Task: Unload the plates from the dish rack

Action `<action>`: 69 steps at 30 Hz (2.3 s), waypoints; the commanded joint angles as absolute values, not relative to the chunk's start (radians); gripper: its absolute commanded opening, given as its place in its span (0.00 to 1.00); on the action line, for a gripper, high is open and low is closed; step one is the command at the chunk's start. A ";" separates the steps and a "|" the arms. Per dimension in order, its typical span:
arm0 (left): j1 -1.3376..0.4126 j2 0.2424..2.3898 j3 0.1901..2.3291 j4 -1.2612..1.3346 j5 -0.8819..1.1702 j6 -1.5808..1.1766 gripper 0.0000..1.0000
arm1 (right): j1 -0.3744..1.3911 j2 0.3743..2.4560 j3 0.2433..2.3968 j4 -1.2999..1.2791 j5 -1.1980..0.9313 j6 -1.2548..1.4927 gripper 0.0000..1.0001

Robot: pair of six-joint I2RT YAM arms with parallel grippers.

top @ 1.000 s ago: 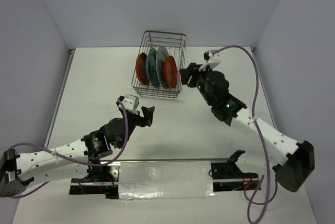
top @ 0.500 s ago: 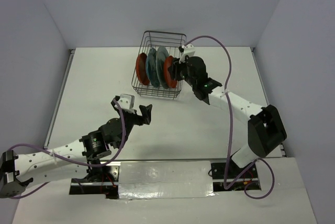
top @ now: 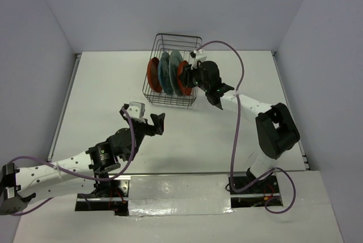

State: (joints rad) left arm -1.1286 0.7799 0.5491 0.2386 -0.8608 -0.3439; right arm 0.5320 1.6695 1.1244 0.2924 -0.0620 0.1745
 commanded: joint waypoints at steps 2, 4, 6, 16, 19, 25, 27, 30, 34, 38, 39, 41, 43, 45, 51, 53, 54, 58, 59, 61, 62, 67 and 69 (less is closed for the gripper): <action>-1.127 0.770 0.543 0.268 -0.881 -0.354 0.93 | 0.528 1.706 1.181 0.368 -0.091 0.195 0.47; -1.126 0.769 0.541 0.268 -0.881 -0.356 0.93 | 0.523 1.715 1.178 0.383 -0.090 0.202 0.46; -1.127 0.770 0.541 0.270 -0.881 -0.354 0.93 | 0.522 1.736 1.184 0.387 -0.100 0.209 0.45; -1.127 0.772 0.541 0.270 -0.874 -0.356 0.93 | 0.512 1.792 1.190 0.413 -0.129 0.238 0.39; -1.127 0.778 0.546 0.268 -0.876 -0.356 0.93 | 0.511 1.796 1.184 0.428 -0.137 0.247 0.35; -1.127 0.785 0.551 0.264 -0.873 -0.356 0.94 | 0.503 1.804 1.189 0.431 -0.161 0.264 0.19; -1.127 0.790 0.554 0.262 -0.873 -0.357 0.94 | 0.499 1.804 1.196 0.420 -0.166 0.264 0.13; -1.127 0.795 0.558 0.255 -0.871 -0.359 0.94 | 0.497 1.795 1.206 0.410 -0.167 0.262 0.04; -1.127 0.799 0.557 0.256 -0.870 -0.360 0.94 | 0.492 1.766 1.218 0.387 -0.181 0.249 0.00; -1.127 0.801 0.561 0.252 -0.870 -0.364 0.94 | 0.491 1.723 1.261 0.325 -0.173 0.230 0.00; -1.127 0.799 0.561 0.249 -0.870 -0.365 0.94 | 0.488 1.701 1.270 0.313 -0.172 0.227 0.00; -1.127 0.796 0.560 0.249 -0.873 -0.365 0.94 | 0.486 1.674 1.293 0.281 -0.176 0.219 0.00; -1.127 0.790 0.557 0.250 -0.876 -0.365 0.95 | 0.482 1.626 1.307 0.261 -0.195 0.225 0.00; -1.127 0.784 0.554 0.253 -0.874 -0.365 0.95 | 0.476 1.577 1.324 0.224 -0.193 0.247 0.00; -1.127 0.790 0.555 0.253 -0.884 -0.367 0.95 | 0.451 1.428 1.315 0.154 -0.166 0.267 0.00; -1.127 0.795 0.558 0.247 -0.890 -0.367 0.95 | 0.439 1.365 1.321 0.073 -0.074 0.284 0.00; -1.127 0.796 0.558 0.247 -0.893 -0.367 0.95 | 0.431 1.346 1.321 0.043 -0.034 0.296 0.00; -1.127 0.793 0.557 0.247 -0.894 -0.367 0.95 | 0.399 1.279 1.307 -0.138 0.165 0.317 0.00; -1.127 0.792 0.557 0.248 -0.894 -0.367 0.95 | 0.379 1.279 1.296 -0.159 0.229 0.331 0.00; -1.127 0.785 0.557 0.249 -0.890 -0.367 0.95 | 0.350 1.292 1.264 -0.187 0.250 0.345 0.00; -1.127 0.784 0.555 0.249 -0.890 -0.367 0.95 | 0.313 1.316 1.253 -0.193 0.250 0.356 0.00; -1.127 0.778 0.551 0.252 -0.891 -0.365 0.95 | 0.229 1.440 1.201 -0.200 0.221 0.429 0.00; -1.127 0.782 0.551 0.255 -0.891 -0.365 0.95 | 0.200 1.500 1.171 -0.187 0.212 0.468 0.00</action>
